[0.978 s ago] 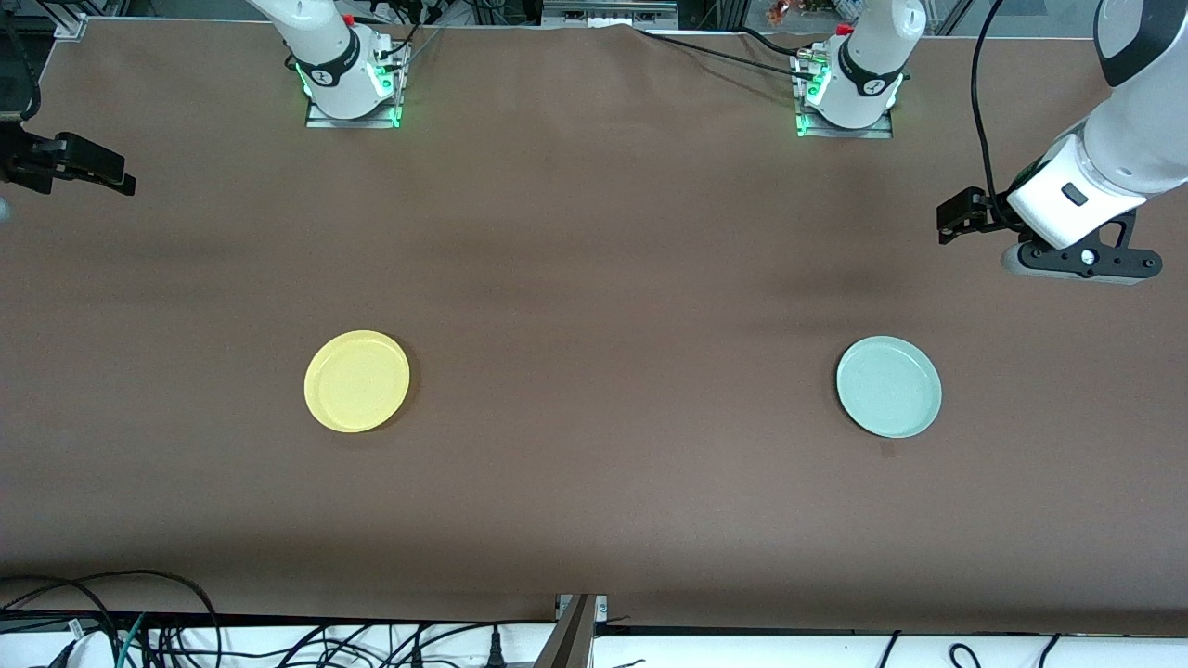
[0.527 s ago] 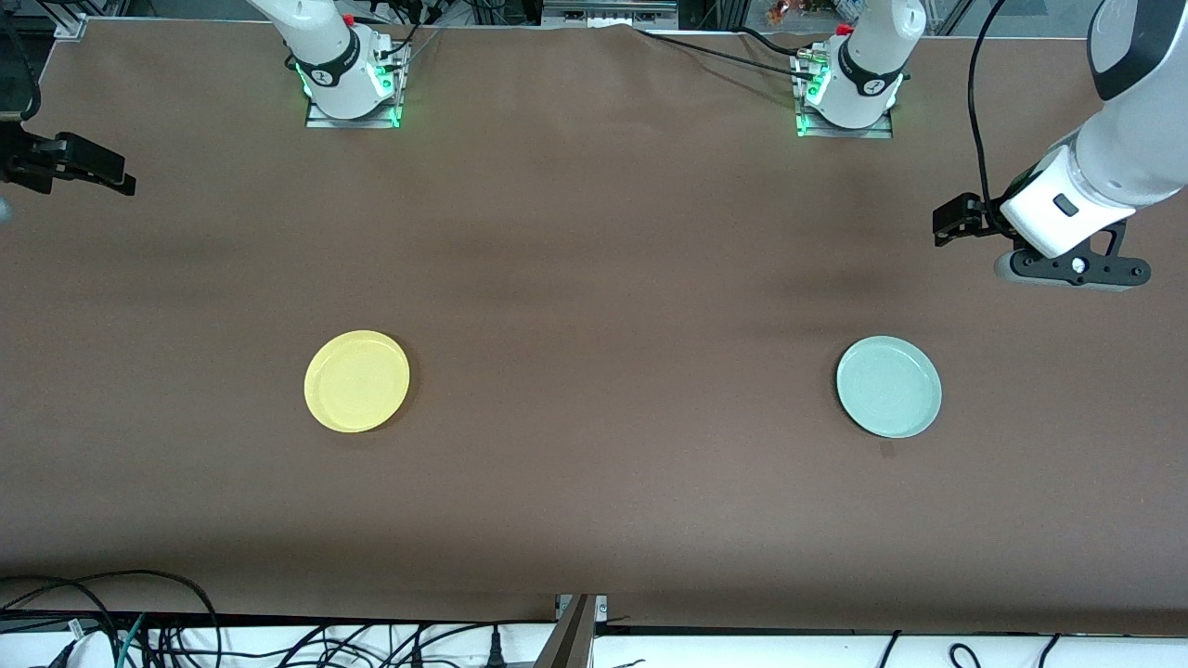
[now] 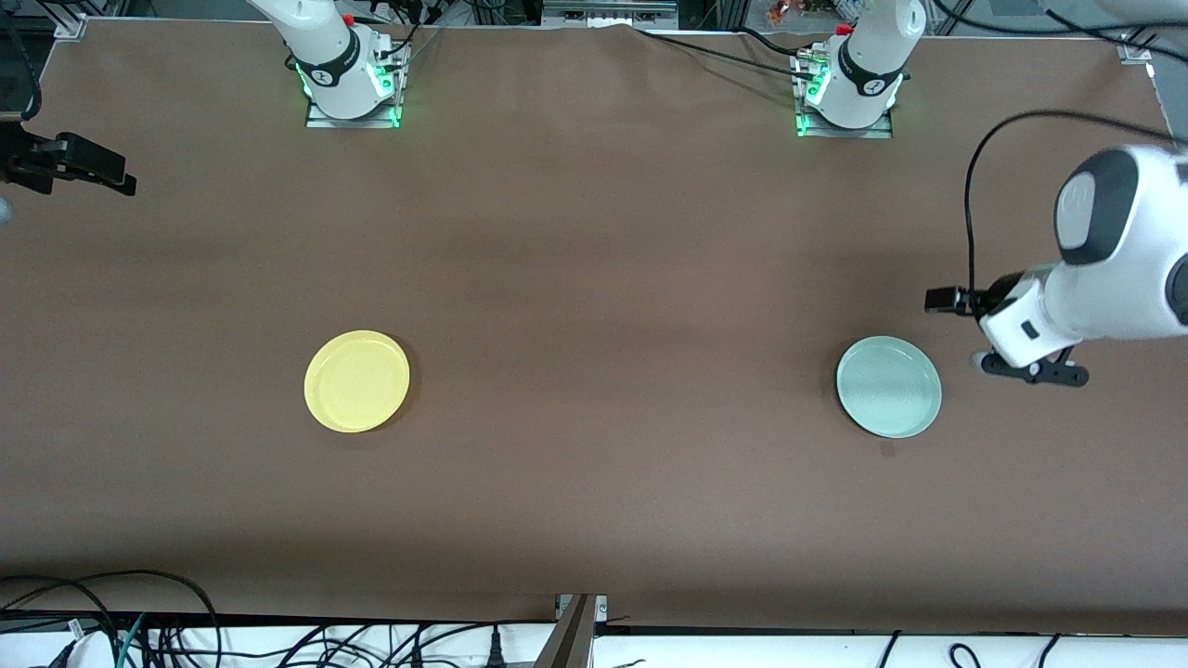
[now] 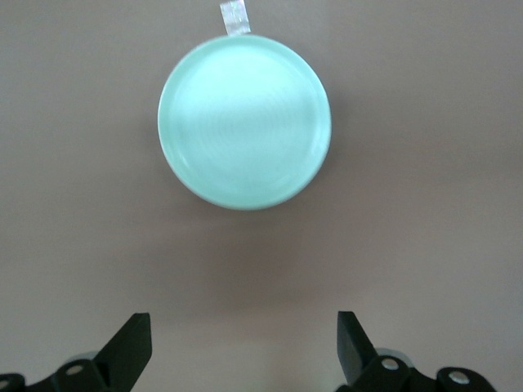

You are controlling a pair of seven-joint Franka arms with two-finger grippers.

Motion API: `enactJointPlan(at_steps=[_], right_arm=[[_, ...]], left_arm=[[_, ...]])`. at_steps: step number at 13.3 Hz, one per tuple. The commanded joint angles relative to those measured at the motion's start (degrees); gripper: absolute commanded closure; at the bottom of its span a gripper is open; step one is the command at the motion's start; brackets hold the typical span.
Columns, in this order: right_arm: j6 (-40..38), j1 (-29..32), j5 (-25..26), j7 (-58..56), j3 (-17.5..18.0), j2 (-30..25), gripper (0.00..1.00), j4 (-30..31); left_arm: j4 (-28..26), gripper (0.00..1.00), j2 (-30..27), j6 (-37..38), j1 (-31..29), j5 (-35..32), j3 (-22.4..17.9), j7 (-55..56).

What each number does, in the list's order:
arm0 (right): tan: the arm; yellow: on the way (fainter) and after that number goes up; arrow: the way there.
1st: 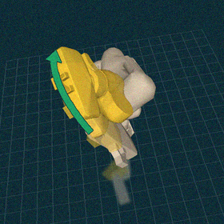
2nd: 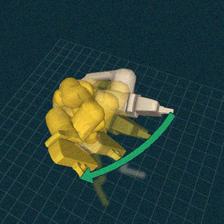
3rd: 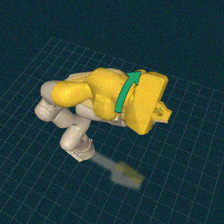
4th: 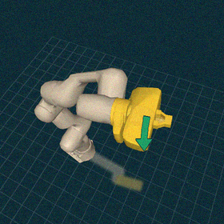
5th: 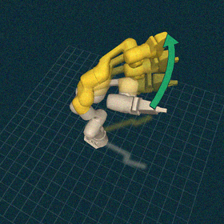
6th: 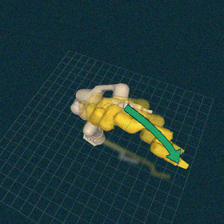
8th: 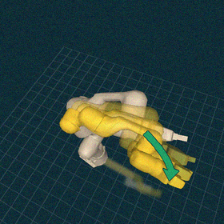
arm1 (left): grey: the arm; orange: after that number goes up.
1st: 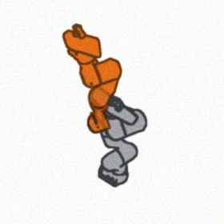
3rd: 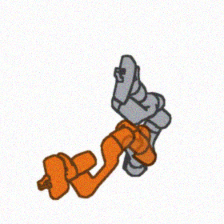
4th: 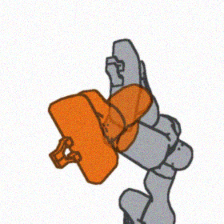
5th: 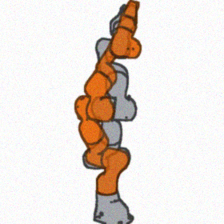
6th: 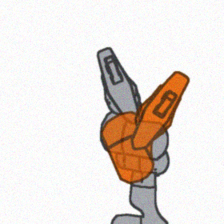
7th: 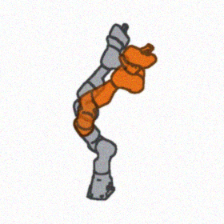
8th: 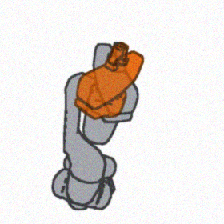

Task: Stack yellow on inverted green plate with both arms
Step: 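Move the left gripper down to the rim of the green plate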

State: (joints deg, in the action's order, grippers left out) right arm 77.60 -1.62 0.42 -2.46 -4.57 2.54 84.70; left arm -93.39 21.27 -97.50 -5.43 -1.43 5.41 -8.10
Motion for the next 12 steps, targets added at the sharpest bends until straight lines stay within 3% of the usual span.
enactJointPlan(at_steps=[1, 4, 8, 12], right_arm=[[0.0, 0.2, -0.2, 0.1, 0.3, -0.3, 0.0, 0.2], [0.1, 0.2, -0.1, 0.2, 0.3, -0.3, 0.0, 0.2], [0.1, 0.2, -0.2, 0.1, 0.3, -0.3, 0.0, 0.2], [0.2, 0.1, -0.2, 0.1, 0.3, 0.1, 0.0, 0.1]], left_arm=[[1.0, 0.0, 4.1, -5.0, -0.1, 0.0, 0.3, -3.9], [0.1, 0.0, 8.5, -11.3, -0.1, -7.2, 0.3, -6.0], [-5.8, 0.0, 11.8, -25.6, -2.3, -10.9, 0.3, -10.9], [-5.6, 0.0, 14.7, -30.6, -3.3, -11.2, 0.3, -12.6]])
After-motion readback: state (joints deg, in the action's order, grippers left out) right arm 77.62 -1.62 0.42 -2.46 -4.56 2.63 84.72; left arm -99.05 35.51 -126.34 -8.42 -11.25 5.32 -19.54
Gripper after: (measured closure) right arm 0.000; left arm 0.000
